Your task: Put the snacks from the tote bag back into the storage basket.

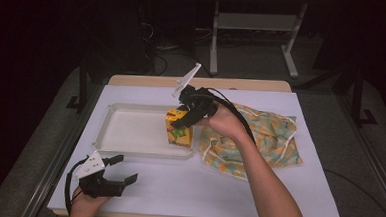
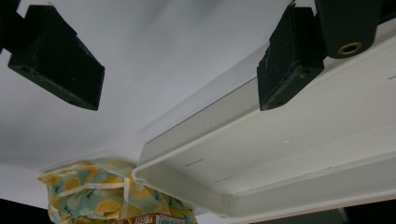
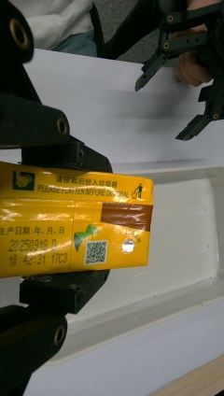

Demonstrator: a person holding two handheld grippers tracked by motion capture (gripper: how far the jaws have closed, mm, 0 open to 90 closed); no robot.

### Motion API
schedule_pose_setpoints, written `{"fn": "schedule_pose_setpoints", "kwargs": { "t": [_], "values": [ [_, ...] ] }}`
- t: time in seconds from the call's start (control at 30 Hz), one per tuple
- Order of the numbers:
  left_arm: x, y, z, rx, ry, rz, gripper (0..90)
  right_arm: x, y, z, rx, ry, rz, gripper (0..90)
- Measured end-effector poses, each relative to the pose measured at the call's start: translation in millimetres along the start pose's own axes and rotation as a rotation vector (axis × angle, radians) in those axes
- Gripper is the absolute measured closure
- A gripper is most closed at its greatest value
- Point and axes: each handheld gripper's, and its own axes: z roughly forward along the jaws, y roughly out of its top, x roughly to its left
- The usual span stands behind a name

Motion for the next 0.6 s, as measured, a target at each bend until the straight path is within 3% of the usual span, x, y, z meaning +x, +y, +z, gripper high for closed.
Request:
{"fn": "schedule_pose_setpoints", "kwargs": {
  "t": [0.6],
  "values": [
    [0.0,-0.1,-0.5,-0.004,0.002,-0.007,14.8,-1.2,9.5,14.9,0.006,0.008,-0.008,49.4]
  ]
}}
